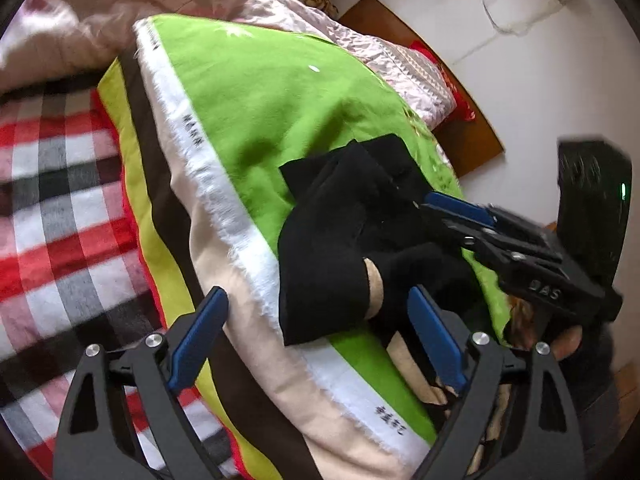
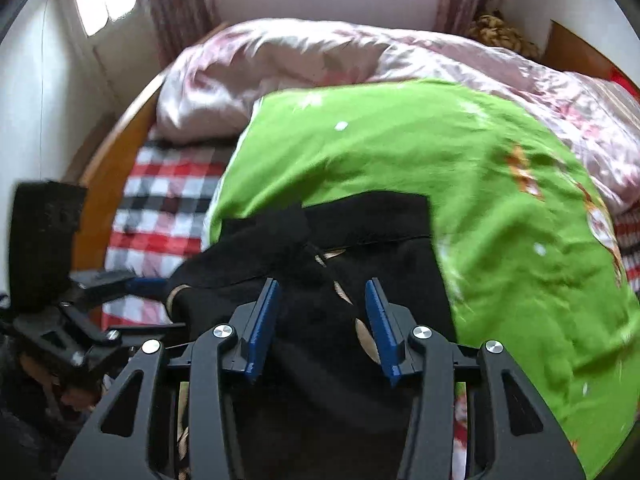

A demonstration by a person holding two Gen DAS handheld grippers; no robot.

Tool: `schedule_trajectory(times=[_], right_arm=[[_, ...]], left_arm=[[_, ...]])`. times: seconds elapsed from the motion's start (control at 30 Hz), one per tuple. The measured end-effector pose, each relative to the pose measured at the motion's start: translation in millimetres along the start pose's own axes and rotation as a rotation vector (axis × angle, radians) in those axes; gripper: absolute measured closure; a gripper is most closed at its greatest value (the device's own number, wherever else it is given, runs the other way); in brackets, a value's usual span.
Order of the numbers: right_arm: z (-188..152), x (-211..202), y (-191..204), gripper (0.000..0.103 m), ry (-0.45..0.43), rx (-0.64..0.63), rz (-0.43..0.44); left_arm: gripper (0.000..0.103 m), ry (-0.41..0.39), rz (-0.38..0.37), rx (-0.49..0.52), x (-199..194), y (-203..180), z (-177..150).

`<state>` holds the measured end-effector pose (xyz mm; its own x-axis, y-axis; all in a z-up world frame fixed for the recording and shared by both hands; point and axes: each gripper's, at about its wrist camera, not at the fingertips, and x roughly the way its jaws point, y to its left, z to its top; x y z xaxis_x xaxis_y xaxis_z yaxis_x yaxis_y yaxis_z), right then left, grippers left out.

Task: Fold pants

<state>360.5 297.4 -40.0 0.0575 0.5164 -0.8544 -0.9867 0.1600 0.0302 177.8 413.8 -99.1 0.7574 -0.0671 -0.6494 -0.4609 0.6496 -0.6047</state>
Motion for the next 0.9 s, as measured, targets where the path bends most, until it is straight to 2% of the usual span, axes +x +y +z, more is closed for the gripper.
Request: schedule_trajectory(times=[0.03, 0.07, 0.1, 0.13, 0.17, 0.2, 0.23, 0.3, 0.43, 0.5, 0.6, 0.73, 0.8, 0.87, 0.9], right_arm=[[0, 9, 3, 0.058, 0.020, -0.022, -0.015], [0, 13, 6, 0.061, 0.028, -0.040, -0.030], [-1, 15, 9, 0.071, 0.021, -0.060, -0.045], [-4, 12, 12, 0.089, 0.011, -0.073, -0.053], [-5, 9, 13, 0.098, 0.000, -0.076, -0.057], [-7, 3, 13, 0.098, -0.019, -0.074, -0.071], [-8, -6, 12, 0.098, -0.048, -0.064, -0.076], [-10, -23, 9, 0.099, -0.098, -0.050, -0.090], [-5, -50, -4, 0.099, -0.178, 0.002, -0.115], [-1, -54, -14, 0.099, -0.190, 0.044, -0.129], [1, -43, -21, 0.099, -0.171, 0.071, -0.157], [1, -10, -32, 0.099, -0.099, 0.123, -0.189], [0, 5, -33, 0.098, -0.076, 0.131, -0.199], [-1, 11, -31, 0.098, -0.070, 0.122, -0.218], [0, 12, -32, 0.098, -0.075, 0.127, -0.216]], left_arm=[[0.018, 0.003, 0.010, 0.016, 2, -2, 0], [0.033, 0.010, 0.022, 0.037, 6, -4, 1], [0.051, 0.015, 0.036, 0.061, 8, -7, 1], [0.055, 0.014, 0.054, 0.085, 7, -11, 0], [0.067, 0.003, 0.083, 0.123, 4, -16, 0], [0.078, -0.009, 0.111, 0.162, 0, -21, 0], [0.081, -0.019, 0.145, 0.212, -6, -28, 1], [0.089, -0.028, 0.166, 0.270, -12, -36, 7], [0.090, -0.014, 0.165, 0.432, -19, -66, 31], [0.079, 0.029, 0.232, 0.524, -13, -83, 40], [0.081, 0.037, 0.332, 0.552, -5, -86, 49], [0.084, 0.119, 0.377, 0.534, 33, -67, 61], [0.081, 0.144, 0.363, 0.521, 42, -58, 61], [0.079, 0.108, 0.339, 0.507, 40, -53, 61], [0.071, 0.104, 0.340, 0.501, 40, -50, 60]])
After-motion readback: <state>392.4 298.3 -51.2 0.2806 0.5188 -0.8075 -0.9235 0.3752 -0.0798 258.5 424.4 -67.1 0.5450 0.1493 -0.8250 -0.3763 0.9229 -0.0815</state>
